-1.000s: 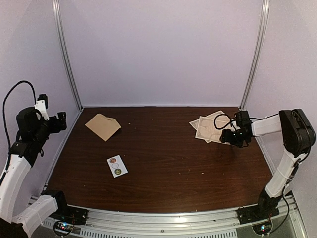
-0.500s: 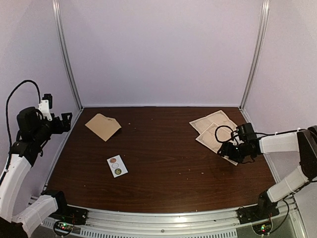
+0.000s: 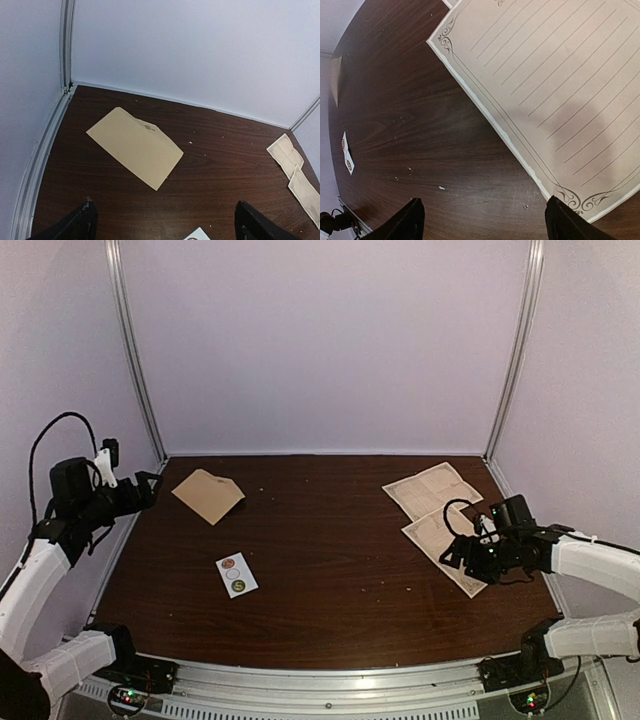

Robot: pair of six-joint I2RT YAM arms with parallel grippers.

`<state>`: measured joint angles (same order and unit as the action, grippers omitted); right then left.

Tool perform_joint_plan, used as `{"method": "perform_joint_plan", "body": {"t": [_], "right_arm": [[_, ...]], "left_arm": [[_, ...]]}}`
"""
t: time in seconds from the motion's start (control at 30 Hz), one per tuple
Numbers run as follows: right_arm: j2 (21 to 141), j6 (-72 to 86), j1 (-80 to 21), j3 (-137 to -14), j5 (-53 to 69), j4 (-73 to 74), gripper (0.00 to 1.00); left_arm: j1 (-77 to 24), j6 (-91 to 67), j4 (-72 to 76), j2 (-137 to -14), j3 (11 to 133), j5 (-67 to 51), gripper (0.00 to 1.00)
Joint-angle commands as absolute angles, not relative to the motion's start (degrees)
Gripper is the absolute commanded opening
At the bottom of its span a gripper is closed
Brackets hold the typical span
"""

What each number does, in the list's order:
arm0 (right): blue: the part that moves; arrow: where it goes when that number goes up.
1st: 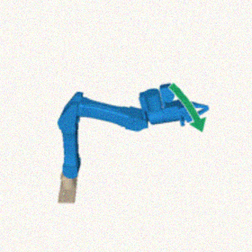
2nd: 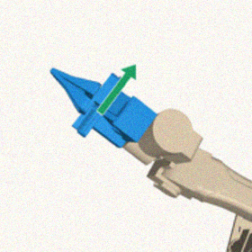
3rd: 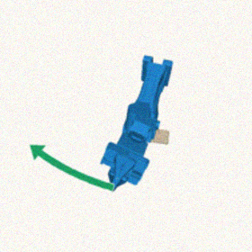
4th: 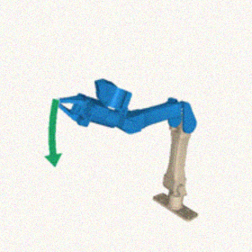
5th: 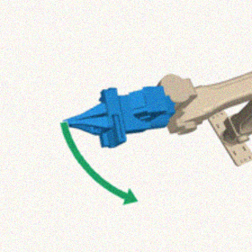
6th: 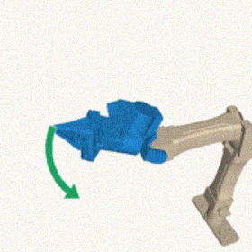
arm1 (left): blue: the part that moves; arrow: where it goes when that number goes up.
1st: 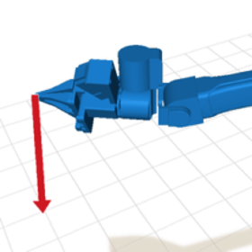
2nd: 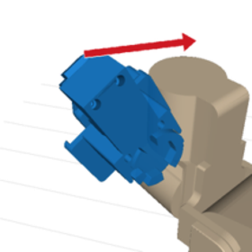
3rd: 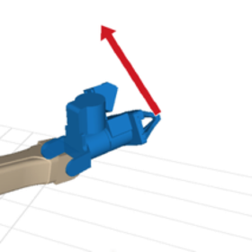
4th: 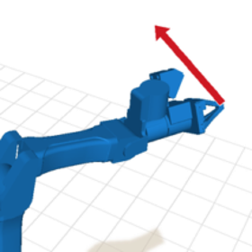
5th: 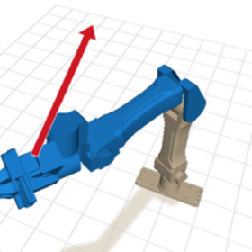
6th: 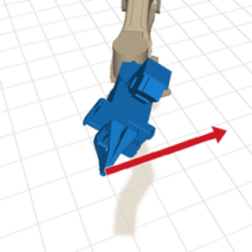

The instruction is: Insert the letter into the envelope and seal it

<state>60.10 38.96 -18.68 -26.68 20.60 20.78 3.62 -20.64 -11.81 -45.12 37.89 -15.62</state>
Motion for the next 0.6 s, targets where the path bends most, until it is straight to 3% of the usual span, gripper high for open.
{"method": "perform_joint_plan", "body": {"t": [0.0,0.13,0.4,0.57], "right_arm": [[60.2,35.3,-18.9,-34.3,13.2,25.5,0.85],[66.3,31.7,-15.7,-37.7,11.2,21.8,0.86],[82.4,25.4,-8.1,-42.9,18.1,13.2,0.87],[88.4,24.4,-7.7,-44.5,20.8,12.0,0.82]], "left_arm": [[2.6,-28.1,-10.6,-44.5,36.6,-19.4,0.96],[0.3,-31.0,-12.8,-45.0,36.6,-19.6,0.95],[-17.8,-38.3,-12.1,-51.7,38.4,-11.4,0.95],[-25.0,-41.2,-11.7,-56.1,39.1,-7.2,0.95]]}}
